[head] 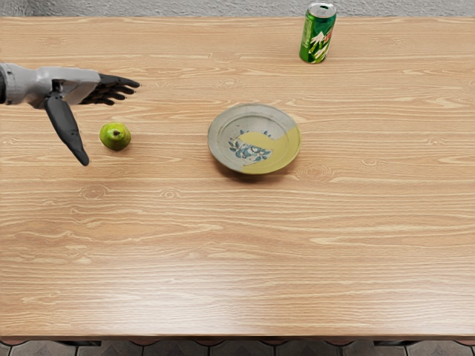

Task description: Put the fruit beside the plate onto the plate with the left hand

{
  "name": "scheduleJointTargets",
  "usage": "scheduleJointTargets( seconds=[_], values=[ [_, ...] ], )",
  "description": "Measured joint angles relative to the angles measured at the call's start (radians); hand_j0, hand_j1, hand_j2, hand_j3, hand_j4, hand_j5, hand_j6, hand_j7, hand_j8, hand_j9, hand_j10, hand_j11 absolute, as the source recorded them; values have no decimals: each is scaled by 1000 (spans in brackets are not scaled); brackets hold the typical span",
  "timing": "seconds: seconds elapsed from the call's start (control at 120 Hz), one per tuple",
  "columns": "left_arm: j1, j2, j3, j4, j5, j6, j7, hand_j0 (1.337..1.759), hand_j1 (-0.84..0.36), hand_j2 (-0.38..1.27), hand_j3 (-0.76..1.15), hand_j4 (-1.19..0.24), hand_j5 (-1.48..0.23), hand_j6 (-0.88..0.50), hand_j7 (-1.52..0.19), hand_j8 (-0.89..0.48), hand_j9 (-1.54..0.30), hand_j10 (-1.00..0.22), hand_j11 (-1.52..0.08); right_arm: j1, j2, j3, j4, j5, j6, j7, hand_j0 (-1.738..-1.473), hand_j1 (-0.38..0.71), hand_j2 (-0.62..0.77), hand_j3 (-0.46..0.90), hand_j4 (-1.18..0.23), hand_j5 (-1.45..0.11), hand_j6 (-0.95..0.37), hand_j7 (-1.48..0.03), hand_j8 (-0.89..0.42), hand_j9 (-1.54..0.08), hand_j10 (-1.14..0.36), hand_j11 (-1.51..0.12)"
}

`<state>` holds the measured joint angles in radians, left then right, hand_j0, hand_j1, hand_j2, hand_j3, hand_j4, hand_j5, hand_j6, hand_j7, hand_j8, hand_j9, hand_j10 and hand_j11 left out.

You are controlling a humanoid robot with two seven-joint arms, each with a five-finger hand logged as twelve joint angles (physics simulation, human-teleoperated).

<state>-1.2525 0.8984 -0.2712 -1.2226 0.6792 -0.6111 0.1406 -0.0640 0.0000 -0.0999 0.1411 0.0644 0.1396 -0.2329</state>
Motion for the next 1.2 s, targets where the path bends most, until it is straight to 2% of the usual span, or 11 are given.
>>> scheduleJointTargets(
  seconds=[0.125, 0.167, 0.208, 0.283, 0.325, 0.383, 0.458, 0.683, 0.933, 1.058, 1.2],
  values=[
    [-5, -5, -2, 0, -1, 0, 3, 1658, 330, 5, 0, -21, -22, -22, -22, -22, -22, -20, -22, 2, 0, 1, 0, 3, 0, 0, -1658, -349, 0, 0, 0, 0, 0, 0, 0, 0, 0, 0],
    [-26, -23, -5, 1, 1, 0, 20, 1658, 331, 5, 0, -21, -22, -22, -22, -22, -22, -20, -22, 2, 0, 1, 0, 4, -1, 0, -1658, -349, 0, 0, 0, 0, 0, 0, 0, 0, 0, 0],
    [-60, -46, -7, 1, 3, 0, 80, 1658, 331, 5, 0, -21, -22, -22, -22, -22, -22, -20, -22, 1, 0, 1, 0, 4, -1, 0, -1658, -349, 0, 0, 0, 0, 0, 0, 0, 0, 0, 0],
    [-99, -100, -10, 1, 5, 0, 248, 1658, 330, 4, 0, -21, -22, -22, -22, -21, -22, -20, -22, -3, 0, 1, -1, 4, -1, 0, -1658, -349, 0, 0, 0, 0, 0, 0, 0, 0, 0, 0],
    [-132, -125, -10, 1, 7, 0, 321, 1658, 330, 4, 0, -21, -22, -22, -22, -22, -22, -20, -22, -5, 0, 0, -1, 4, -1, 0, -1658, -349, 0, 0, 0, 0, 0, 0, 0, 0, 0, 0],
    [-151, -165, -7, -1, 21, 5, 385, 1658, 330, 4, 0, -21, -23, -22, -22, -21, -22, -20, -22, -6, 0, 0, -1, 5, -1, 0, -1658, -349, 0, 0, 0, 0, 0, 0, 0, 0, 0, 0],
    [-136, -229, -2, -16, 109, 53, 429, 1658, 330, 4, 0, -21, -23, -22, -22, -21, -22, -20, -22, -6, 0, 0, -1, 5, -1, 0, -1658, -349, 0, 0, 0, 0, 0, 0, 0, 0, 0, 0],
    [8, -289, 6, -106, 408, 349, 465, 1658, 329, 5, 0, -21, -23, -22, -23, -22, -23, -20, -23, -5, 0, 0, -2, 5, -2, 0, -1658, -349, 0, 0, 0, 0, 0, 0, 0, 0, 0, 0],
    [22, -337, 169, -119, 562, 559, 470, 1658, 328, 5, 0, -22, -25, -24, -24, -23, -24, -22, -24, -2, 0, 1, -9, 5, -2, 0, -1658, -349, 0, 0, 0, 0, 0, 0, 0, 0, 0, 0],
    [36, -343, 222, -76, 580, 584, 470, 1658, 328, 6, 0, -23, -26, -25, -25, -24, -25, -23, -25, -1, 0, 2, -10, 5, -2, 0, -1658, -349, 0, 0, 0, 0, 0, 0, 0, 0, 0, 0],
    [35, -430, 255, 46, 586, 593, 470, 1658, 296, 11, 0, -50, -60, -51, -60, -51, -60, -49, -60, 1, 0, 2, -11, 5, -2, 0, -1658, -349, 0, 0, 0, 0, 0, 0, 0, 0, 0, 0]
  ],
)
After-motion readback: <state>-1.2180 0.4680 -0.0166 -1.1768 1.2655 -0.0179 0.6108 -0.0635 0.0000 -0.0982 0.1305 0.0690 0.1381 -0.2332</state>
